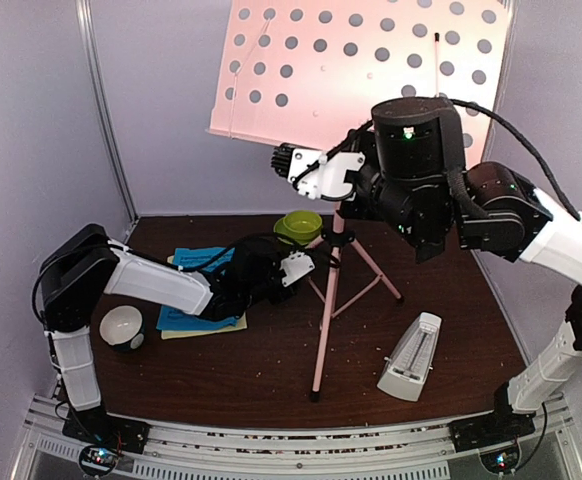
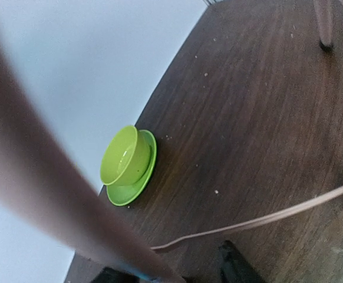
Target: Set up the instrument practice props
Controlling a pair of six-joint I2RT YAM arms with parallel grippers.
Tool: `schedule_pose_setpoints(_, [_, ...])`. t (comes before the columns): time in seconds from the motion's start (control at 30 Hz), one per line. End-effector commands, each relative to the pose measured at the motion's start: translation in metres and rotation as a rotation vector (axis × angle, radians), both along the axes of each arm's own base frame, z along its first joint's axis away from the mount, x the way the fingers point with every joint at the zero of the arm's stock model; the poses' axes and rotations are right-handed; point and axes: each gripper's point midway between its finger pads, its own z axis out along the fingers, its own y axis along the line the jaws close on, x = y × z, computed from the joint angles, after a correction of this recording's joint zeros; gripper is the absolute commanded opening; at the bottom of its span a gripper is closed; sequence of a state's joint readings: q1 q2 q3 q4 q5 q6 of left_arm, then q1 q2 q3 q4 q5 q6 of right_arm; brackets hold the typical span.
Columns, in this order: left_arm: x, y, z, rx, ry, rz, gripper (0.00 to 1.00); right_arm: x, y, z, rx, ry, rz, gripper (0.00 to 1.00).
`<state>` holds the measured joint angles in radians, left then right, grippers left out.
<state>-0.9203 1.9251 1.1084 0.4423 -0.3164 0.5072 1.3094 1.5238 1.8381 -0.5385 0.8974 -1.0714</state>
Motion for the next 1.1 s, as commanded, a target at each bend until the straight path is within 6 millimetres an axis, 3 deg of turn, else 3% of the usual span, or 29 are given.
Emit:
schedule_pose_setpoints(0.0, [0.005, 0.007, -0.004, 0.042, -0.005, 0.016, 0.56, -0.011, -0.010, 0.065, 0.349, -0.083, -0.007, 0.00])
schedule_pose_setpoints(0.07, [-0.001, 0.008, 0.006, 0.012, -0.001, 0.002, 0.64, -0.011, -0.009, 0.062, 0.354, -0.082, -0.010, 0.00])
schedule_pose_setpoints(0.17, [-0.008, 0.015, 0.015, -0.020, 0.008, 0.002, 0.87, -0.012, -0.012, 0.060, 0.370, -0.084, -0.022, 0.00])
schedule_pose_setpoints(0.27, [-0.015, 0.023, 0.024, -0.060, 0.026, 0.013, 0.96, -0.013, -0.014, 0.055, 0.379, -0.085, -0.029, 0.00])
schedule_pose_setpoints(0.43, [-0.026, 0.030, 0.029, -0.083, 0.059, 0.003, 0.98, -0.013, -0.016, 0.048, 0.379, -0.081, -0.036, 0.04])
schedule_pose_setpoints(0.47, [-0.028, 0.031, 0.029, -0.092, 0.071, 0.002, 0.98, -0.013, -0.017, 0.048, 0.383, -0.079, -0.037, 0.09])
schedule_pose_setpoints(0.57, [-0.033, 0.036, 0.036, -0.144, 0.114, 0.021, 0.98, -0.015, -0.020, 0.050, 0.401, -0.074, -0.030, 0.43])
schedule_pose_setpoints(0.6, [-0.036, 0.038, 0.039, -0.166, 0.131, 0.024, 0.98, -0.015, -0.021, 0.050, 0.408, -0.070, -0.023, 0.50])
schedule_pose_setpoints(0.93, [-0.050, 0.075, 0.055, -0.266, 0.248, 0.176, 0.98, -0.025, -0.038, 0.049, 0.469, -0.005, 0.030, 0.81])
schedule_pose_setpoints(1.03, [-0.057, 0.088, 0.062, -0.318, 0.298, 0.223, 0.98, -0.032, -0.043, 0.050, 0.492, 0.026, 0.071, 0.98])
schedule_pose_setpoints(1.07, [-0.061, 0.093, 0.062, -0.325, 0.320, 0.242, 0.98, -0.035, -0.044, 0.050, 0.511, 0.040, 0.083, 1.00])
